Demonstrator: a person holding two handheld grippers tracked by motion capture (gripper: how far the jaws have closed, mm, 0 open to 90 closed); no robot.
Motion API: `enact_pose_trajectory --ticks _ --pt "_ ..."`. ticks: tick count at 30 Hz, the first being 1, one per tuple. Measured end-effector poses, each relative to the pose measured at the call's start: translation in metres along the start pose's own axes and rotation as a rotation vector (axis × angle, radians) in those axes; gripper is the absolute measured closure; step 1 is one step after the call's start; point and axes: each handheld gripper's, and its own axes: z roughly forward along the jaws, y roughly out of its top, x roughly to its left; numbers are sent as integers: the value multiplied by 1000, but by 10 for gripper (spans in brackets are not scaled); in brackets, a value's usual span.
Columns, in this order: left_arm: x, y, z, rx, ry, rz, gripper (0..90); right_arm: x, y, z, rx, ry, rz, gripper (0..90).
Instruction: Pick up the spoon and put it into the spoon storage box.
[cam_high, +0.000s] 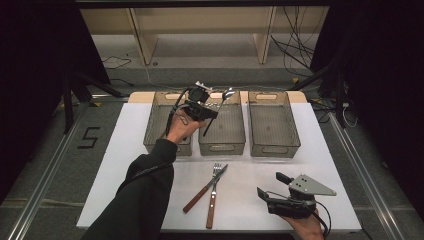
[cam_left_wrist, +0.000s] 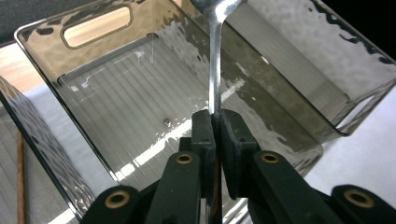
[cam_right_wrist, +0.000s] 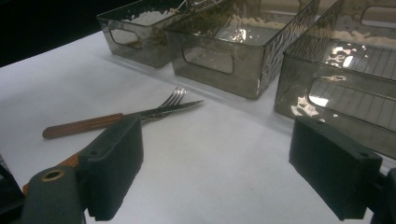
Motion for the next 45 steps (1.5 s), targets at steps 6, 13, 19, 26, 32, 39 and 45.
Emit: enact_pose_trajectory --ticks 6,13,19,26,32,39,45 --pt "3 -3 8 8 5 -17 839 0 0 0 -1 1 0 183" --pt "5 -6 16 34 14 -18 838 0 0 0 -1 1 0 184" --pt "6 -8 18 39 18 -30 837 0 0 0 -1 2 0 183" --pt "6 -11 23 63 27 -27 836 0 0 0 -1 1 0 184" --pt "6 -13 26 76 36 -30 835 0 0 0 -1 0 0 183" --pt "7 -15 30 104 43 -34 831 0 0 -1 -2 1 1 184" --pt "4 -14 32 124 49 -42 767 0 0 0 -4 -1 4 184"
